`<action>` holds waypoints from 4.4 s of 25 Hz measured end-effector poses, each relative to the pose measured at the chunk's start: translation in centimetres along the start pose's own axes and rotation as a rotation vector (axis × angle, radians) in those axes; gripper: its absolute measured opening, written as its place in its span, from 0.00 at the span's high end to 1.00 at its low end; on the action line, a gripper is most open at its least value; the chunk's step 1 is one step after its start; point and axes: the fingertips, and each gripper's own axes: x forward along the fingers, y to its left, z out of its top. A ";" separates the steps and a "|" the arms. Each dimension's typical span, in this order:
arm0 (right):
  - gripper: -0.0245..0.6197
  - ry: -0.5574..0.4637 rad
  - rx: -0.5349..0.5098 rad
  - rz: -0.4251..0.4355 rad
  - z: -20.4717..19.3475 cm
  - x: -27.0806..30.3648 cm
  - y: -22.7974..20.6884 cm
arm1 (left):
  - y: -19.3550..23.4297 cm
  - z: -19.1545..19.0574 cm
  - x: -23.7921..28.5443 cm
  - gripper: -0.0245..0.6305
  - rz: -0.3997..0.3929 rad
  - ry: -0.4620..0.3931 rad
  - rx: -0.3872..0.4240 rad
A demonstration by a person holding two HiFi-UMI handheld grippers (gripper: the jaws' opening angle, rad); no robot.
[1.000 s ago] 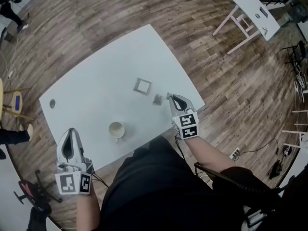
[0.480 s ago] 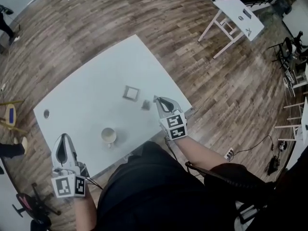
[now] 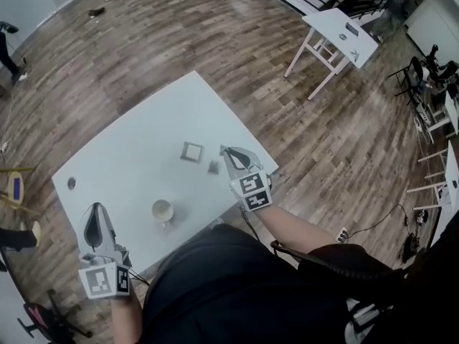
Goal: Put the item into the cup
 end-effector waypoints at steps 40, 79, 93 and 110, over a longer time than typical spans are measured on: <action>0.93 -0.058 0.003 0.113 3.3 0.4 3.1 | 2.2 -0.5 -4.6 0.96 0.129 -0.022 -0.018; 0.93 -0.089 -0.122 0.508 6.2 2.8 16.7 | 4.7 -2.5 -18.6 0.96 0.538 0.024 -0.071; 0.93 -0.108 -0.150 0.552 7.0 2.4 20.0 | 5.8 -3.2 -20.3 0.96 0.552 0.009 -0.092; 0.93 -0.112 -0.146 0.611 6.4 2.1 22.4 | 6.6 -3.9 -20.7 0.96 0.565 0.026 -0.125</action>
